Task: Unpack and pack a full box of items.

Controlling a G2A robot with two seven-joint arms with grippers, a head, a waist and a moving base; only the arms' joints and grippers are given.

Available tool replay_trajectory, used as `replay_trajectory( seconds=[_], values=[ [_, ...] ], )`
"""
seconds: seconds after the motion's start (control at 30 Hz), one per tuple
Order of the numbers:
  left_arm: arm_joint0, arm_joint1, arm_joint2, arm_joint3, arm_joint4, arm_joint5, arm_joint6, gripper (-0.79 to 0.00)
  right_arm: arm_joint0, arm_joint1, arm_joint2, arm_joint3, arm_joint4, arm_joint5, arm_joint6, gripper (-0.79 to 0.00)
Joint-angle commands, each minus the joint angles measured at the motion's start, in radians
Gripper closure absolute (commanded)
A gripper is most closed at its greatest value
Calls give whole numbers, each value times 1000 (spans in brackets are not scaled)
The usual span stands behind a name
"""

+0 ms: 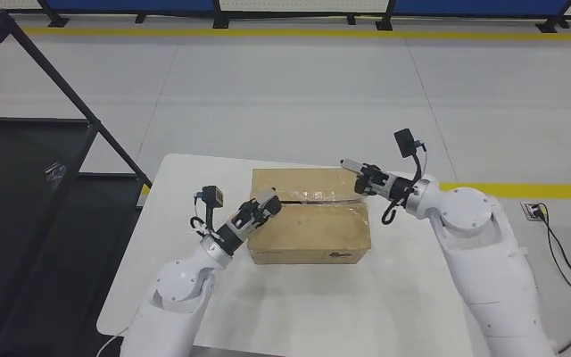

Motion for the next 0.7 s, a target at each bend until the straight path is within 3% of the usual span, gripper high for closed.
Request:
replay_trajectory(
  seconds=[0.0, 0.23, 0.43, 0.67],
  values=[
    [19, 5, -31, -1, -11, 0, 10, -419, 34, -8, -34, 65, 36, -16, 26, -785],
    [50, 18, -110, 1, -41, -2, 25, -416, 135, -25, -92, 285, 171, -99, 219, -785],
    [57, 25, -142, -8, -56, -3, 21, -419, 169, -24, -105, 376, 166, -114, 237, -785],
    [60, 29, -156, -11, -63, -5, 23, -413, 161, -22, -115, 370, 153, -108, 198, -785]
  ],
)
